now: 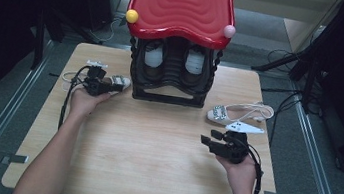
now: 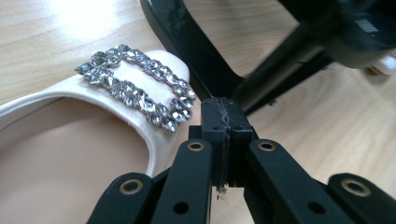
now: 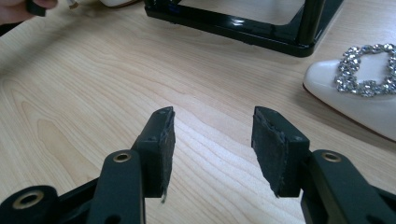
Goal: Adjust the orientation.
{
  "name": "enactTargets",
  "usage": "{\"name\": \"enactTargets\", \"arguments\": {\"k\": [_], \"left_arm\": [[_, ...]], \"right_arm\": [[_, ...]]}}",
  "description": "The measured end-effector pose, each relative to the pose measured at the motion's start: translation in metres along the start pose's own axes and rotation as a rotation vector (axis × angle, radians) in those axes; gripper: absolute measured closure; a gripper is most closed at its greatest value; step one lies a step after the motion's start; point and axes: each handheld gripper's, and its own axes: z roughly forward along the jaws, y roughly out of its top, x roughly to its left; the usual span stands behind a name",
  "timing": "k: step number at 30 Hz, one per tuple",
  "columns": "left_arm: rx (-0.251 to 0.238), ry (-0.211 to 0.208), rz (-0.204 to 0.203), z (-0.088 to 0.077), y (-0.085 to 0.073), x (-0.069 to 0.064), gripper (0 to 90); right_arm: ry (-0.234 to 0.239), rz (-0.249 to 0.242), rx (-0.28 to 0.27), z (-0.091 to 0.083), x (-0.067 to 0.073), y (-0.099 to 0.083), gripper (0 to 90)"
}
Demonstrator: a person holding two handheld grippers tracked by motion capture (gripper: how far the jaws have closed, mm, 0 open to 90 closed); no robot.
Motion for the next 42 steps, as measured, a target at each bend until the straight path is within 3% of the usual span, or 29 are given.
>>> {"name": "enactTargets", "arguments": {"k": [4, 10, 14, 19, 29, 35, 42], "left_arm": [[-0.026, -0.024, -0.001, -0.024, -0.001, -0.004, 89.3], [-0.039, -0.014, -0.003, -0.06, -0.007, -0.006, 89.4], [-0.053, 0.007, -0.021, -0.083, -0.017, -0.003, 89.4], [-0.069, 0.037, -0.042, -0.1, -0.029, 0.002, 89.4], [-0.055, 0.09, -0.072, -0.123, -0.053, 0.016, 89.4], [-0.045, 0.146, -0.089, -0.128, -0.069, 0.028, 89.3], [-0.031, 0.177, -0.112, -0.129, -0.079, 0.049, 89.3]], "right_arm": [[0.015, -0.012, 0.007, 0.007, 0.001, 0.004, 50.4], [0.047, -0.044, 0.018, 0.02, 0.005, 0.014, 49.7], [0.069, -0.057, 0.027, 0.03, 0.006, 0.02, 49.5], [0.095, -0.072, 0.032, 0.04, 0.009, 0.027, 49.5], [0.134, -0.075, 0.033, 0.056, 0.01, 0.039, 49.3], [0.15, -0.078, 0.038, 0.064, 0.011, 0.045, 49.3], [0.152, -0.083, 0.048, 0.067, 0.013, 0.046, 49.3]]}}
